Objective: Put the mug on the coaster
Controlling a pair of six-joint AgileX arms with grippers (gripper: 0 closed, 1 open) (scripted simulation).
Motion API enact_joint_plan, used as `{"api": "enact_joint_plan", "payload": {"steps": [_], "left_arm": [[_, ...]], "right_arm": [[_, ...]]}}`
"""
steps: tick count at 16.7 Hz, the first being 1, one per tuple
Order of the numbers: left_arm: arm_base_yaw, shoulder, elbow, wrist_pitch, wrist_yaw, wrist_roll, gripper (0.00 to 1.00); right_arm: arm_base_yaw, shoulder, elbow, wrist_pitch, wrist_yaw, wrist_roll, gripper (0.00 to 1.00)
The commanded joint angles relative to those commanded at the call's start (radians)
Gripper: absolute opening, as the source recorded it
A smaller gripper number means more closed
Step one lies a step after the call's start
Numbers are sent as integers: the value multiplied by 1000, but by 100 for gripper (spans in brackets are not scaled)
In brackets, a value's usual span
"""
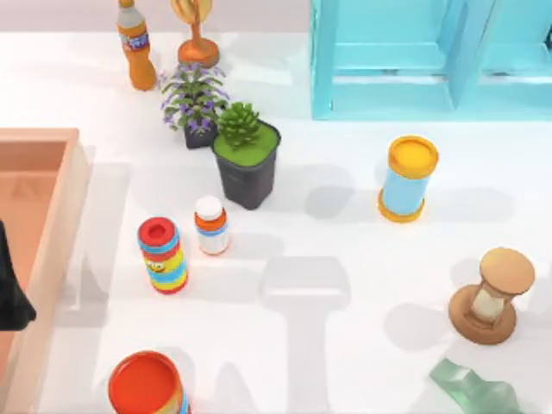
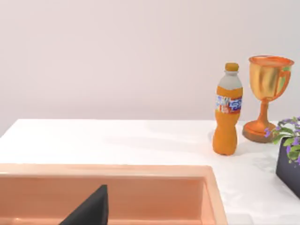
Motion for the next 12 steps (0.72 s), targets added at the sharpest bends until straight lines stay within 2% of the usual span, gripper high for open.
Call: {"api": "enact_joint_plan", "payload": {"steps": [6,12], "left_arm": [[0,0,0,0,0,0,100],[0,0,0,0,0,0,100]], "right_arm": [[0,0,0,0,0,0,98],[0,0,0,0,0,0,100]]}}
